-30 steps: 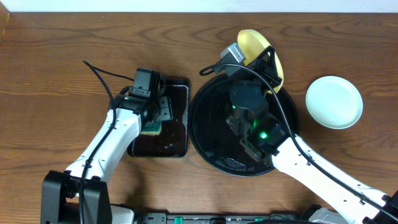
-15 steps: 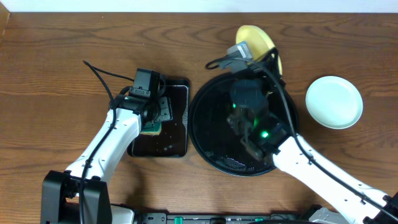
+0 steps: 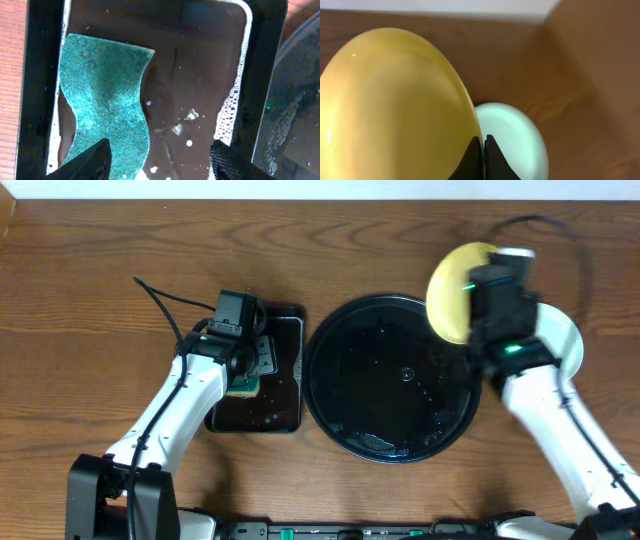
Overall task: Clean dirty plates on tray and stack at the side
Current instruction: 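Carry the yellow plate right and stack it on the green plates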
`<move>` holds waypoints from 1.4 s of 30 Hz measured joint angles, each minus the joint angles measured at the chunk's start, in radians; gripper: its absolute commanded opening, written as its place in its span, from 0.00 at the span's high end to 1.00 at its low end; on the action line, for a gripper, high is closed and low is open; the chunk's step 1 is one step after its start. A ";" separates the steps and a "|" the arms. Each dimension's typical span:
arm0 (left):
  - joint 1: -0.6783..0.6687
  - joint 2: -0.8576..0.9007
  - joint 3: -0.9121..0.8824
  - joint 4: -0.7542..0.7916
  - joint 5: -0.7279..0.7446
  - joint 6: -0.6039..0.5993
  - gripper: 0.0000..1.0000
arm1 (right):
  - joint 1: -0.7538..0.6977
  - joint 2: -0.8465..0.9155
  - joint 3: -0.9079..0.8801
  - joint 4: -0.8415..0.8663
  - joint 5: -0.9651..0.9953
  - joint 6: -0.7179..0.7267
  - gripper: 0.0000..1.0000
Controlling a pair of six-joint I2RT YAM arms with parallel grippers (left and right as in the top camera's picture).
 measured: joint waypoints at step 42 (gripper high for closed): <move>0.000 0.000 0.000 0.002 -0.035 0.000 0.32 | -0.578 0.140 -0.001 -0.153 -0.713 0.323 0.01</move>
